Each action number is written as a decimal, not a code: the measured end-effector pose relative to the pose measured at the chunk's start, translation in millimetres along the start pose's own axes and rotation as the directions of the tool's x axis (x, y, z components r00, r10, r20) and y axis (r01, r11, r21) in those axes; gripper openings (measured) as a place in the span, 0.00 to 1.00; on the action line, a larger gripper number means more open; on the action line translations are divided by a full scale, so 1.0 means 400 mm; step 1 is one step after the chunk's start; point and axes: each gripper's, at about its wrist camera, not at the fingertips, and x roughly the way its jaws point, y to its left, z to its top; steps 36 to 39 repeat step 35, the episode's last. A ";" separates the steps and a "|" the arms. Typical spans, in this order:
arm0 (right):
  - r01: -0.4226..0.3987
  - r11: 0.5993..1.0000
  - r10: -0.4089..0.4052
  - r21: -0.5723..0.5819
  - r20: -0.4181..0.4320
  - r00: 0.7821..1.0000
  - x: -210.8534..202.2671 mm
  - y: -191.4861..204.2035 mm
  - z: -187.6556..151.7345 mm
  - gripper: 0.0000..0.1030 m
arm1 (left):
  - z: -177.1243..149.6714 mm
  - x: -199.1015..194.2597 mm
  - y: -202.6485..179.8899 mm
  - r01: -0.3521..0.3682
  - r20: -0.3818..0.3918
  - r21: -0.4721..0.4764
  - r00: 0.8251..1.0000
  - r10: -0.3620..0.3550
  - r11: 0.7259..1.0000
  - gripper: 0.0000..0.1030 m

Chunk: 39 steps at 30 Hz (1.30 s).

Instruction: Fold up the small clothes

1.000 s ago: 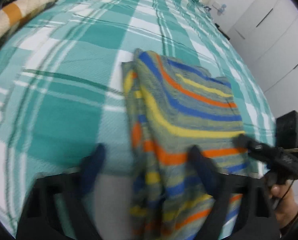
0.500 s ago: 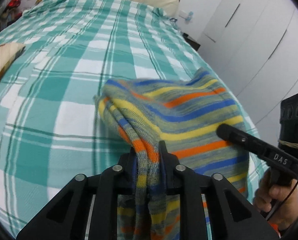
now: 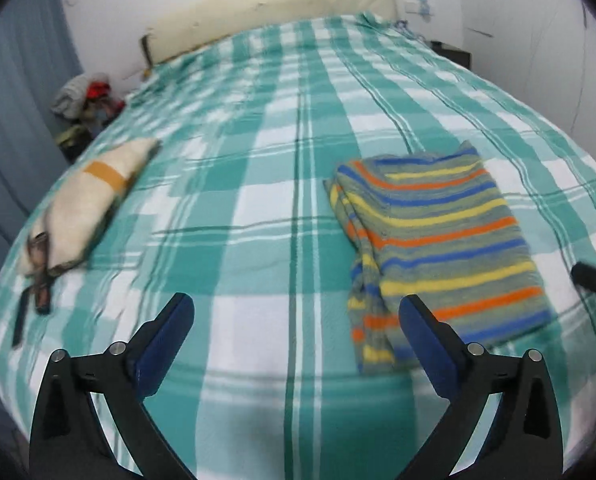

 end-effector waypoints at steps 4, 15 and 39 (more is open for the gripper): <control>0.026 0.999 -0.026 -0.046 -0.012 1.000 -0.057 0.061 -0.040 0.90 | -0.016 -0.042 0.013 0.033 -0.068 -0.087 0.997 -0.039 0.996 0.99; 0.024 1.000 -0.025 -0.015 -0.066 0.997 -0.143 0.114 -0.067 0.90 | -0.052 -0.124 0.011 0.021 -0.135 -0.075 0.990 -0.031 0.997 0.99; 0.090 0.996 -0.091 -0.009 -0.053 0.994 -0.158 0.128 -0.021 0.90 | -0.013 -0.130 -0.009 0.062 -0.121 -0.079 0.990 -0.071 0.995 0.98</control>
